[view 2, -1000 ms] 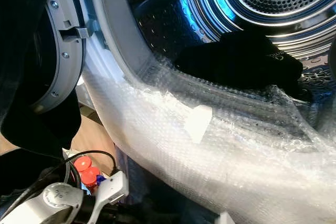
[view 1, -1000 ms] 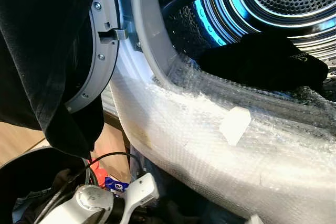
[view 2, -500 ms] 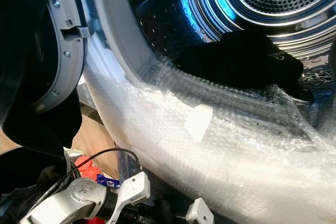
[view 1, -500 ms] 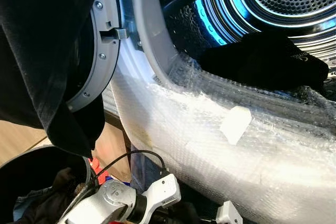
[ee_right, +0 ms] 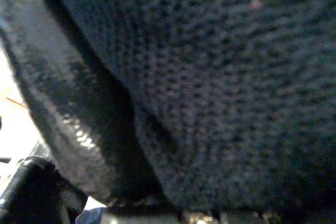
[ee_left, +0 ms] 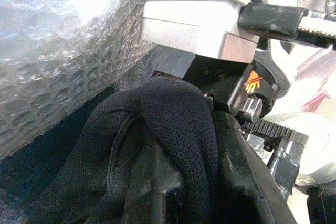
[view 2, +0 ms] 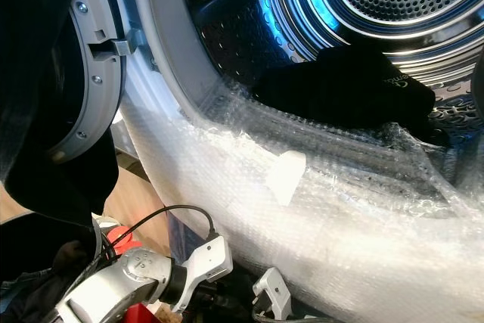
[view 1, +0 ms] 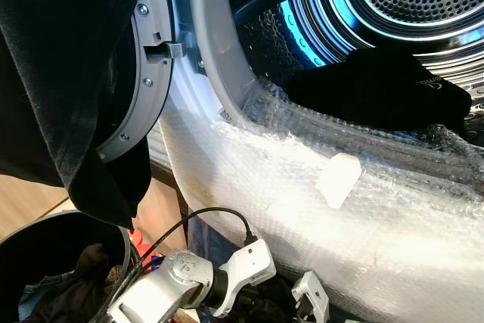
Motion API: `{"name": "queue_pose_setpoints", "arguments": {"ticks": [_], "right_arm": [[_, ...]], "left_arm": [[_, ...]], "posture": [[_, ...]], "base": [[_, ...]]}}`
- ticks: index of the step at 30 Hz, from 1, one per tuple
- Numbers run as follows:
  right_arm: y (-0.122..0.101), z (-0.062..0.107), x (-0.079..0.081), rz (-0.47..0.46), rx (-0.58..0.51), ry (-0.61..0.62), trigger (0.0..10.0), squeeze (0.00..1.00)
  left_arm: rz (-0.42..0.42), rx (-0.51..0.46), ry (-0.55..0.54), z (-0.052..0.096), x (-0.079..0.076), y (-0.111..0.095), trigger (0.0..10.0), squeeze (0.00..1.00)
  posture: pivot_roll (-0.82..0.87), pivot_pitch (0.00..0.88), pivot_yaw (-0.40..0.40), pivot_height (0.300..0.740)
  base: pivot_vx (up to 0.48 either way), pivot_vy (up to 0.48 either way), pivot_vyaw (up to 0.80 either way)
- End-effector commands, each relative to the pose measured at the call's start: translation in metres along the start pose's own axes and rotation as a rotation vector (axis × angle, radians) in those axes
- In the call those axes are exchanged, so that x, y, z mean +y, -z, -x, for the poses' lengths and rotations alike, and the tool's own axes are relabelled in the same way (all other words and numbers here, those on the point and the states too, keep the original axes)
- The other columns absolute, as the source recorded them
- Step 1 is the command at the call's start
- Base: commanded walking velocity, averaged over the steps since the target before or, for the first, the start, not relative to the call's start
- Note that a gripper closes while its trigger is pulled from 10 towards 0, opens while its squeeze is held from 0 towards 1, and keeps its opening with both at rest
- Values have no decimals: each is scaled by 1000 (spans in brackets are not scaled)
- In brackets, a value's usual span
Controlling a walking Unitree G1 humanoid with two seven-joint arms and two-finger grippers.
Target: Clothes washing
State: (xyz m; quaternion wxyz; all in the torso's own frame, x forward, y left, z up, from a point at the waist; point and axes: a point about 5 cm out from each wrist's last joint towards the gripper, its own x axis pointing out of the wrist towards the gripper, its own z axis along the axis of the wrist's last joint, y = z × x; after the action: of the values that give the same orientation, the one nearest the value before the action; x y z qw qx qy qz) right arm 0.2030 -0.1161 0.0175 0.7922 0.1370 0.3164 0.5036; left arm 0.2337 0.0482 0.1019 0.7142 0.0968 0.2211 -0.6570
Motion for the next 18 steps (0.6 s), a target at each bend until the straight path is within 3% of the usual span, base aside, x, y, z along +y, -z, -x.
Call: {"name": "queue_pose_setpoints", "arguments": {"ticks": [1,2,3,9,18], "right_arm": [[-5,-10,5,0,-3,-33,8235,0],[-5,-10,5,0,-3,-33,8235,0],[0,-9,8,18,36,-67,0,0],[8,-9,6,33,59,-51,0,0],[8,-12,4,33,-11,-34,0,0]], "left_arm": [[-80,-82,34,-5,-2,-23,0,0],[-80,-82,34,-5,-2,-23,0,0],[-85,-85,35,-5,-3,-25,0,0],[-96,-93,48,-7,-4,-28,0,0],[-100,-105,63,-9,-8,-32,0,0]], "posture": [[-10,15,-25,740],[-10,15,-25,740],[-9,17,-23,740],[-3,28,-23,740],[9,31,-17,740]], "base": [[0,0,0],[0,0,0],[0,0,0],[0,0,0],[0,0,0]]}}
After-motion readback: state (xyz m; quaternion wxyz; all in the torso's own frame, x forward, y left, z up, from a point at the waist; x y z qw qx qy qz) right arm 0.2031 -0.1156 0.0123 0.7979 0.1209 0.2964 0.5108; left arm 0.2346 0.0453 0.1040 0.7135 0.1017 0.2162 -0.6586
